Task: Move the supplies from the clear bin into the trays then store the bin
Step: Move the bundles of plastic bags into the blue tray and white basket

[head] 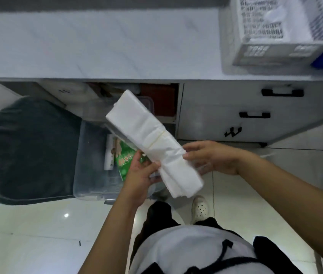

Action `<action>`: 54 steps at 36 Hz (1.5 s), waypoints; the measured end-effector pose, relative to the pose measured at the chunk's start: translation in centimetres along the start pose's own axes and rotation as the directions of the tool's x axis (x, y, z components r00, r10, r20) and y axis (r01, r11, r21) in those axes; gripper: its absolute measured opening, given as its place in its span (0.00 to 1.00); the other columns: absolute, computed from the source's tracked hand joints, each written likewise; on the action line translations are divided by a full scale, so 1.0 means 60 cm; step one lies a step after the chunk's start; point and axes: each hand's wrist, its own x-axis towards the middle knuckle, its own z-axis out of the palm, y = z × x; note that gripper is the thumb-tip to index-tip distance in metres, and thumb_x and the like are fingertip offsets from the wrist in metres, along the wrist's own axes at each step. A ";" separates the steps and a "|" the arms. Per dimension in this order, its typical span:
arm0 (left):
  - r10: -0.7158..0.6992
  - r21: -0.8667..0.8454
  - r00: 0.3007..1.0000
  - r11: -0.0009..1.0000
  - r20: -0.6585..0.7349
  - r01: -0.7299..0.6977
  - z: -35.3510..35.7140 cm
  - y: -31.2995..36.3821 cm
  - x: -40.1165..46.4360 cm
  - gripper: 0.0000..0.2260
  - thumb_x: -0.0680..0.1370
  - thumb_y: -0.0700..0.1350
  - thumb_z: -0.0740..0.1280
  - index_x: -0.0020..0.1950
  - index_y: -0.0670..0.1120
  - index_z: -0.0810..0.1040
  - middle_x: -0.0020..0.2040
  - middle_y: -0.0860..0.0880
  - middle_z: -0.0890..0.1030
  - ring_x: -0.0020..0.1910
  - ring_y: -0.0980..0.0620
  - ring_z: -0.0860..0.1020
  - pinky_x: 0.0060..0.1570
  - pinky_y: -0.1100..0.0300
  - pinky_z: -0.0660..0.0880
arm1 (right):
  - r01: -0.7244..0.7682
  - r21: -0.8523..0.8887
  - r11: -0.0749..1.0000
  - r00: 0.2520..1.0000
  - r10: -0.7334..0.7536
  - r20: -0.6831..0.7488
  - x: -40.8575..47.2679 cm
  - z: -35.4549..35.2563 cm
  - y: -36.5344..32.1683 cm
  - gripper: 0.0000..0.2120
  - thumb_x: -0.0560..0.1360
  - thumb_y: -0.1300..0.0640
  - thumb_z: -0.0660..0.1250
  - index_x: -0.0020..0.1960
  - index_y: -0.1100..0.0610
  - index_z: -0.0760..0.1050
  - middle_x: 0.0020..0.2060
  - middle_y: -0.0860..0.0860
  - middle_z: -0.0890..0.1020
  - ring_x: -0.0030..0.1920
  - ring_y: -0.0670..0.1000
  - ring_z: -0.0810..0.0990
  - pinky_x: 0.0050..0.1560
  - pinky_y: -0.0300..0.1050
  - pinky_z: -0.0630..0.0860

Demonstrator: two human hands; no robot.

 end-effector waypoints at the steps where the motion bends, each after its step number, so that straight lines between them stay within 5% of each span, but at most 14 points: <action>1: 0.033 0.022 0.999 0.999 0.032 -0.034 0.022 0.008 -0.013 0.22 0.76 0.32 0.68 0.65 0.53 0.73 0.56 0.48 0.84 0.52 0.46 0.84 0.42 0.52 0.82 | 0.024 0.036 0.999 0.999 -0.025 0.026 -0.019 -0.003 0.012 0.24 0.70 0.50 0.76 0.64 0.52 0.78 0.58 0.52 0.84 0.57 0.53 0.83 0.50 0.48 0.80; 5: 0.104 0.092 0.984 0.989 0.146 -0.118 0.105 0.018 -0.055 0.20 0.74 0.32 0.70 0.56 0.57 0.80 0.55 0.45 0.85 0.54 0.45 0.83 0.49 0.50 0.82 | 0.129 0.164 0.978 0.991 -0.135 0.026 -0.083 -0.015 0.061 0.19 0.69 0.60 0.76 0.59 0.57 0.81 0.57 0.57 0.84 0.58 0.58 0.82 0.54 0.50 0.80; 9: 0.139 0.130 0.955 0.975 0.260 -0.178 0.163 0.017 -0.079 0.21 0.69 0.33 0.73 0.59 0.48 0.79 0.58 0.40 0.83 0.59 0.42 0.81 0.58 0.51 0.79 | 0.199 0.166 0.966 0.980 -0.197 -0.025 -0.147 -0.046 0.098 0.21 0.67 0.64 0.77 0.59 0.62 0.80 0.56 0.60 0.84 0.57 0.60 0.83 0.54 0.50 0.79; 12: 0.121 0.021 0.945 0.991 0.304 -0.134 0.207 0.025 -0.088 0.23 0.69 0.35 0.74 0.63 0.39 0.74 0.56 0.40 0.83 0.55 0.42 0.82 0.53 0.53 0.80 | 0.239 0.128 0.963 0.971 -0.234 -0.054 -0.196 -0.072 0.115 0.17 0.67 0.63 0.77 0.55 0.61 0.82 0.54 0.60 0.85 0.55 0.59 0.84 0.51 0.47 0.81; 16: 0.130 -0.115 0.937 0.989 0.325 -0.098 0.267 0.050 -0.090 0.24 0.68 0.41 0.74 0.61 0.42 0.72 0.52 0.43 0.83 0.48 0.46 0.84 0.45 0.52 0.82 | 0.311 0.062 0.948 0.947 -0.304 -0.099 -0.251 -0.107 0.120 0.13 0.67 0.63 0.78 0.51 0.59 0.84 0.52 0.58 0.86 0.53 0.58 0.85 0.50 0.45 0.81; 21: 0.247 -0.019 0.886 0.965 0.391 -0.261 0.345 0.089 -0.092 0.25 0.70 0.40 0.73 0.67 0.43 0.72 0.59 0.41 0.80 0.56 0.40 0.81 0.53 0.40 0.79 | 0.376 -0.036 0.926 0.912 -0.376 -0.163 -0.309 -0.145 0.115 0.15 0.67 0.58 0.80 0.53 0.53 0.84 0.53 0.54 0.86 0.55 0.55 0.84 0.51 0.44 0.81; 24: 0.281 0.031 0.867 0.947 0.411 -0.321 0.385 0.111 -0.092 0.21 0.67 0.41 0.78 0.59 0.44 0.80 0.58 0.41 0.82 0.55 0.40 0.80 0.55 0.35 0.75 | 0.408 -0.109 0.906 0.880 -0.422 -0.217 -0.336 -0.157 0.111 0.13 0.66 0.57 0.80 0.50 0.51 0.84 0.50 0.52 0.86 0.51 0.52 0.85 0.47 0.38 0.81; 29: 0.328 0.093 0.858 0.915 0.395 -0.392 0.442 0.147 -0.077 0.10 0.70 0.41 0.74 0.51 0.44 0.85 0.52 0.43 0.85 0.48 0.43 0.84 0.42 0.46 0.82 | 0.455 -0.152 0.877 0.826 -0.480 -0.296 -0.361 -0.178 0.094 0.17 0.65 0.58 0.80 0.53 0.54 0.83 0.49 0.50 0.87 0.49 0.50 0.86 0.44 0.39 0.81; 33: 0.384 0.153 0.841 0.871 0.381 -0.468 0.479 0.187 -0.049 0.05 0.73 0.41 0.74 0.48 0.46 0.86 0.50 0.45 0.86 0.48 0.43 0.84 0.42 0.45 0.82 | 0.513 -0.223 0.829 0.730 -0.558 -0.395 -0.359 -0.199 0.066 0.24 0.66 0.60 0.80 0.60 0.50 0.79 0.51 0.48 0.86 0.50 0.48 0.85 0.45 0.42 0.83; 39: 0.396 0.203 0.843 0.850 0.364 -0.486 0.531 0.263 0.018 0.09 0.74 0.40 0.74 0.54 0.43 0.83 0.49 0.45 0.86 0.46 0.45 0.85 0.38 0.49 0.81 | 0.530 -0.422 0.736 0.493 -0.672 -0.553 -0.349 -0.227 0.015 0.43 0.64 0.52 0.82 0.68 0.28 0.64 0.57 0.44 0.79 0.52 0.45 0.82 0.51 0.51 0.83; 42: 0.390 0.222 0.850 0.848 0.355 -0.482 0.561 0.289 0.065 0.07 0.74 0.40 0.74 0.52 0.43 0.83 0.46 0.46 0.86 0.42 0.47 0.85 0.36 0.50 0.81 | 0.470 -0.596 0.651 0.393 -0.759 -0.518 -0.330 -0.232 -0.010 0.50 0.61 0.44 0.81 0.71 0.25 0.54 0.63 0.34 0.71 0.58 0.39 0.76 0.53 0.46 0.80; 45: 0.371 0.247 0.866 0.852 0.336 -0.461 0.591 0.308 0.127 0.08 0.74 0.39 0.73 0.53 0.42 0.82 0.46 0.47 0.87 0.42 0.47 0.85 0.36 0.51 0.81 | 0.263 -0.762 0.592 0.324 -0.798 -0.508 -0.294 -0.246 -0.047 0.55 0.61 0.39 0.79 0.74 0.26 0.45 0.71 0.37 0.61 0.65 0.44 0.67 0.56 0.52 0.77; 49: 0.302 0.248 0.905 0.891 0.301 -0.380 0.625 0.333 0.226 0.10 0.75 0.40 0.73 0.56 0.43 0.81 0.46 0.47 0.87 0.42 0.46 0.85 0.37 0.51 0.81 | 0.039 -0.802 0.596 0.331 -0.765 -0.553 -0.226 -0.295 -0.114 0.55 0.64 0.35 0.76 0.74 0.27 0.37 0.77 0.45 0.50 0.74 0.57 0.59 0.65 0.59 0.70; 54: 0.196 0.243 0.940 0.932 0.279 -0.267 0.662 0.380 0.366 0.08 0.76 0.42 0.73 0.54 0.44 0.81 0.43 0.47 0.87 0.41 0.46 0.86 0.37 0.52 0.81 | -0.044 -0.789 0.613 0.323 -0.738 -0.592 -0.136 -0.384 -0.198 0.51 0.68 0.40 0.73 0.75 0.30 0.38 0.79 0.51 0.49 0.73 0.58 0.61 0.64 0.57 0.71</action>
